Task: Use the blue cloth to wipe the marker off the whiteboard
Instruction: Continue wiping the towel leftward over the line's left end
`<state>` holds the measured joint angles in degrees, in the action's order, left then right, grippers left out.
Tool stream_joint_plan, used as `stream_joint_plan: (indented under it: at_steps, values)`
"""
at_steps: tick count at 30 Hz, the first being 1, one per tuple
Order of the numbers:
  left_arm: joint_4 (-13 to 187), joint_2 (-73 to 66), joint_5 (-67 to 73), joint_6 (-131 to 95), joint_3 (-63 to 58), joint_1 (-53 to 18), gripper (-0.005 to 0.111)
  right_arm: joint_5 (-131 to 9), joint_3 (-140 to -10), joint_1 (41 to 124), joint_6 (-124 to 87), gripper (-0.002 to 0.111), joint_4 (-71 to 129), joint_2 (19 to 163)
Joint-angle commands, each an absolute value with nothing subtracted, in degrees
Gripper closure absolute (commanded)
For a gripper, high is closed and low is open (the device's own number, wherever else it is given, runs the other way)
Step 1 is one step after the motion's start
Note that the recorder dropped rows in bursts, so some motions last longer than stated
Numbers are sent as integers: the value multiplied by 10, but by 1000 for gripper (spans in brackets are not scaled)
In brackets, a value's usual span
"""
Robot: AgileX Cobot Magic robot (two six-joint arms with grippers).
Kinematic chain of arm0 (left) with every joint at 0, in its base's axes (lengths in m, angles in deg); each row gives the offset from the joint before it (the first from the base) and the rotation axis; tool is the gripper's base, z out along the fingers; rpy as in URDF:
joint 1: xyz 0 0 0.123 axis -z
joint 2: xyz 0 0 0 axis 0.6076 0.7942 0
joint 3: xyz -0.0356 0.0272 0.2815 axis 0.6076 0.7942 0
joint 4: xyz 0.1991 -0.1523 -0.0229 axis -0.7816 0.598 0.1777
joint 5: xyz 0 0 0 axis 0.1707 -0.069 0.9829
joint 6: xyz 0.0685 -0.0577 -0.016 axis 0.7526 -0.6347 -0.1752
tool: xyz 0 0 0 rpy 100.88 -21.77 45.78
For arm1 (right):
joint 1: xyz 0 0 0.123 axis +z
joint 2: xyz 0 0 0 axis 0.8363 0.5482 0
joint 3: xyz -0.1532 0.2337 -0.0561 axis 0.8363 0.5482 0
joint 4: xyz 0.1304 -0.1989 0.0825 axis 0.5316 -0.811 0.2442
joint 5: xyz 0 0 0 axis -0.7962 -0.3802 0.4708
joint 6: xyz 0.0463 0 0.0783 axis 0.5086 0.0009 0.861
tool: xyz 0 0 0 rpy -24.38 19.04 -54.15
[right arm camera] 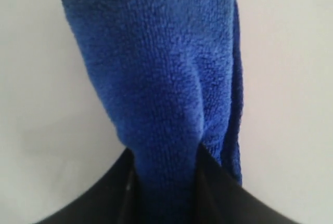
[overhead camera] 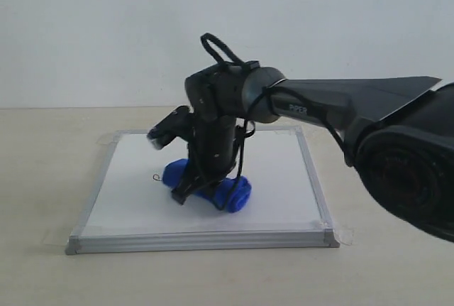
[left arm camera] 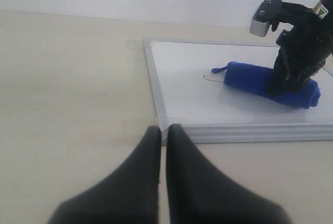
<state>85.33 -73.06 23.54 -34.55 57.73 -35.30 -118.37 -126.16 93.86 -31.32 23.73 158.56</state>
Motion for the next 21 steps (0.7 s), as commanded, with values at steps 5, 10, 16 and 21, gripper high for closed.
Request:
stream_joint_plan:
  at_steps: [5, 10, 16, 21]
  values:
    - [850, -732, 233, -350, 579, -352, 103, -1188, -1255, 872, -258, 108, 232, 1614]
    - [850, -732, 233, -350, 579, -352, 103, -1173, -1255, 919, -411, 108, 454, 1632]
    - [850, -732, 233, -350, 579, -352, 103, -1195, -1261, 943, -478, 108, 493, 1626]
    - [850, -732, 233, -350, 579, -352, 103, -1159, -1274, 912, -363, 108, 316, 1625]
